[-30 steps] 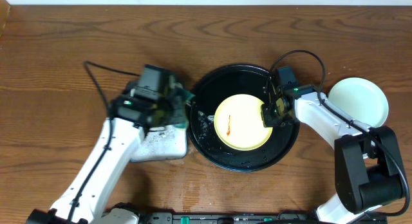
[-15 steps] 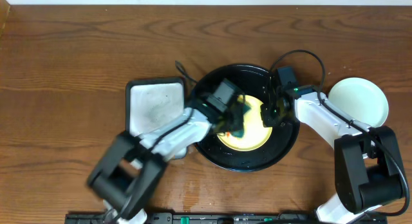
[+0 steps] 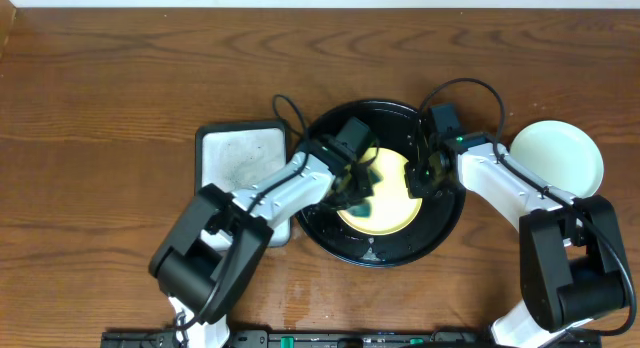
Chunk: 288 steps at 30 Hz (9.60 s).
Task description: Clean dirty plates on tray and stack at the side
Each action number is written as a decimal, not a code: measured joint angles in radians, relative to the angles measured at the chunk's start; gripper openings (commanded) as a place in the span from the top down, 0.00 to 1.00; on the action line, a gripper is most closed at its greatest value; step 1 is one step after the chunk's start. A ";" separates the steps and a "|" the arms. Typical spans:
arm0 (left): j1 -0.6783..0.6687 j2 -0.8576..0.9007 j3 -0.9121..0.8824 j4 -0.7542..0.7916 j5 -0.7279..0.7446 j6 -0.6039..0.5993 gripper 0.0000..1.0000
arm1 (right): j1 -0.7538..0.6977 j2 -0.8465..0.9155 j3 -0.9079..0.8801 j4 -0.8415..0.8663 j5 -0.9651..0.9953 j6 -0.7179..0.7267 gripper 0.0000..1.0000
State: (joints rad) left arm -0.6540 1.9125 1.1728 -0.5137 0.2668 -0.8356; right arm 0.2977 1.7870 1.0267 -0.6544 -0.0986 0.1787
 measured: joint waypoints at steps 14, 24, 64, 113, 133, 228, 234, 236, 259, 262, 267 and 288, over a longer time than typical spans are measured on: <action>0.016 -0.012 0.029 -0.032 -0.241 0.129 0.93 | 0.014 0.003 0.000 -0.014 -0.066 0.008 0.99; -0.011 0.015 0.022 0.156 -0.051 0.047 0.92 | 0.014 0.003 0.000 -0.012 -0.065 0.008 0.99; 0.027 0.018 0.316 -0.587 -0.501 0.058 0.92 | 0.021 0.005 0.000 -0.016 -0.084 0.008 0.99; 0.534 -0.906 -0.090 -0.526 -0.145 0.373 0.14 | 0.027 -0.200 0.024 -0.006 -0.063 0.005 0.99; 0.534 -0.949 -0.090 -0.528 -0.142 0.373 0.13 | 0.433 -0.122 0.139 0.601 0.056 0.021 0.99; 0.534 -0.949 -0.090 -0.527 -0.142 0.373 0.12 | 0.712 -0.161 0.135 0.830 0.640 -0.771 0.99; 0.534 -0.949 -0.090 -0.527 -0.142 0.373 0.12 | 0.724 -0.161 0.135 0.838 0.648 -0.784 0.99; 0.534 -0.949 -0.090 -0.527 -0.142 0.373 0.12 | 0.727 -0.161 0.135 0.861 0.666 -0.779 0.99; 0.534 -0.949 -0.090 -0.527 -0.142 0.373 0.12 | 0.736 -0.165 0.135 0.837 0.697 -0.771 0.99; 0.534 -0.949 -0.090 -0.527 -0.142 0.373 0.12 | 0.736 -0.165 0.135 0.837 0.697 -0.771 0.99; 0.534 -0.949 -0.090 -0.527 -0.142 0.373 0.12 | 0.736 -0.165 0.135 0.845 0.715 -0.779 0.99; 0.534 -0.949 -0.090 -0.528 -0.142 0.373 0.12 | 0.455 -0.167 0.138 0.270 0.461 0.089 0.99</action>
State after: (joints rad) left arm -0.1196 0.9630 1.0828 -1.0416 0.1253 -0.4622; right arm 0.7532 1.6203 1.1652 -0.3840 0.3622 0.2676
